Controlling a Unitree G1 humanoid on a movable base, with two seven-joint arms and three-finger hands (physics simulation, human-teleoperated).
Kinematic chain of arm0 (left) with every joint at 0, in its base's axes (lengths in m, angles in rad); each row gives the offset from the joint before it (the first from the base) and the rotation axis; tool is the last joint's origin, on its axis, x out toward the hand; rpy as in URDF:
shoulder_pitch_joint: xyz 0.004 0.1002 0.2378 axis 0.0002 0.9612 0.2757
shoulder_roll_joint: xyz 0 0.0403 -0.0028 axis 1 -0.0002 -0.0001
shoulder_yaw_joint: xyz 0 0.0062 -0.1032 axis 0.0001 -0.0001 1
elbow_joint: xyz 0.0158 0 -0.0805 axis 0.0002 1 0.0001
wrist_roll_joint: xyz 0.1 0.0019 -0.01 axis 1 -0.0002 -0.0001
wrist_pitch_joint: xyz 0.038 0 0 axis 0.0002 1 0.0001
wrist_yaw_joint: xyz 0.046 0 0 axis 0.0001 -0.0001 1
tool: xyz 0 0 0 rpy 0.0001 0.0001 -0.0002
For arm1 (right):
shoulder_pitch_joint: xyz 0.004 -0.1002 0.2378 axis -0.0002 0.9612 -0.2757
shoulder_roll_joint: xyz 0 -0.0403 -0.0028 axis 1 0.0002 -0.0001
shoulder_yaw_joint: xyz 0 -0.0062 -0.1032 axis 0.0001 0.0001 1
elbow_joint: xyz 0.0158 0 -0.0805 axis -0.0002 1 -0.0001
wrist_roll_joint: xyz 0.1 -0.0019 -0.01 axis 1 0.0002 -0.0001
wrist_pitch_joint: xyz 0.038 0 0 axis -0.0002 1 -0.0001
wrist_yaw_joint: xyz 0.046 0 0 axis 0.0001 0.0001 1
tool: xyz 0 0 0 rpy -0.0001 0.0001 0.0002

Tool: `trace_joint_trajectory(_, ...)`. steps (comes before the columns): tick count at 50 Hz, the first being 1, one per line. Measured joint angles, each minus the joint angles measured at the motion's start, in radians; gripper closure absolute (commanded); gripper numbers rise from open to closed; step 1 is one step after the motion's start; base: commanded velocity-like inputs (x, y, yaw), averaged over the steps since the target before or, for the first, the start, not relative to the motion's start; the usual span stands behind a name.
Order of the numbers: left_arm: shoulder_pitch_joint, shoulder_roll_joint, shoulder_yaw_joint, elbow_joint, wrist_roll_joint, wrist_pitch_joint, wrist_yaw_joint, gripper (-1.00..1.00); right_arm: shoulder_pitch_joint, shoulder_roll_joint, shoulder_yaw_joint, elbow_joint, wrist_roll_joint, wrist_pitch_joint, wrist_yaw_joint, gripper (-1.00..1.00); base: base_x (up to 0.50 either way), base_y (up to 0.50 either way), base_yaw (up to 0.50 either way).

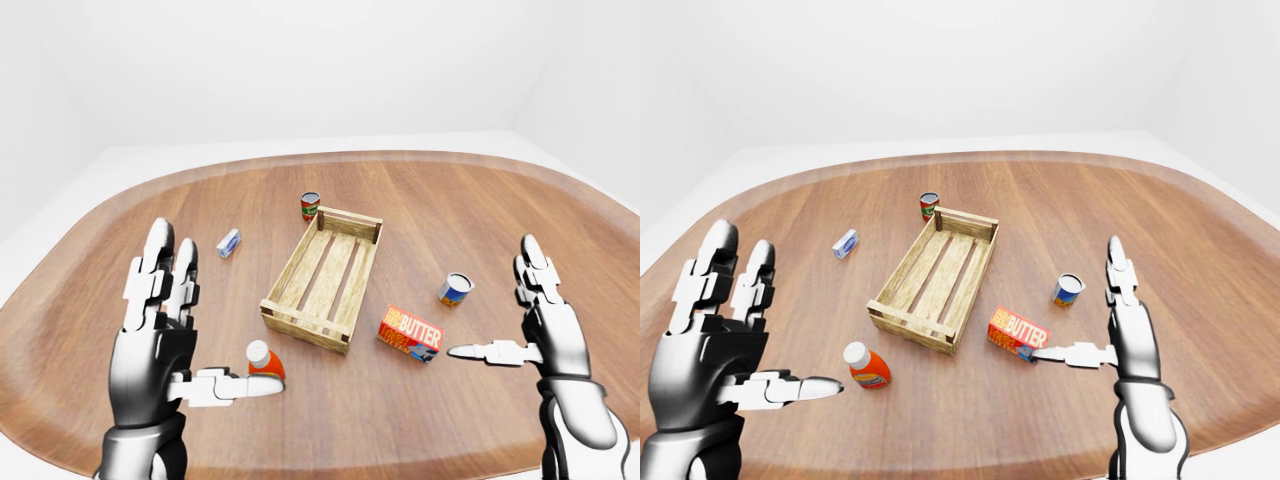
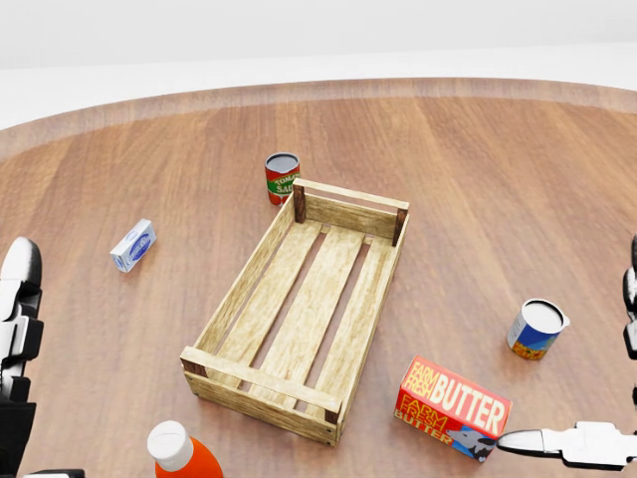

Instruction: Pick up the butter and put it in the tray.

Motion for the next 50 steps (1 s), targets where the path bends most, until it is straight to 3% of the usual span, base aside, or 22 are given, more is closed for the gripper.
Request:
trace_joint_trajectory(20, -0.007, -0.002, 0.009, 0.000, 0.000, 0.000, 0.000, -1.00, -0.132, -0.112, 0.074, 0.379, -0.076, -0.056, -0.092, -1.00, 0.00, 0.00, 0.00)
trace_joint_trajectory(50, -0.005, -0.002, 0.006, 0.004, 0.005, 0.000, 0.003, -1.00, -0.304, -0.190, 0.186, 0.810, -0.111, -0.123, -0.187, -1.00, 0.00, 0.00, 0.00)
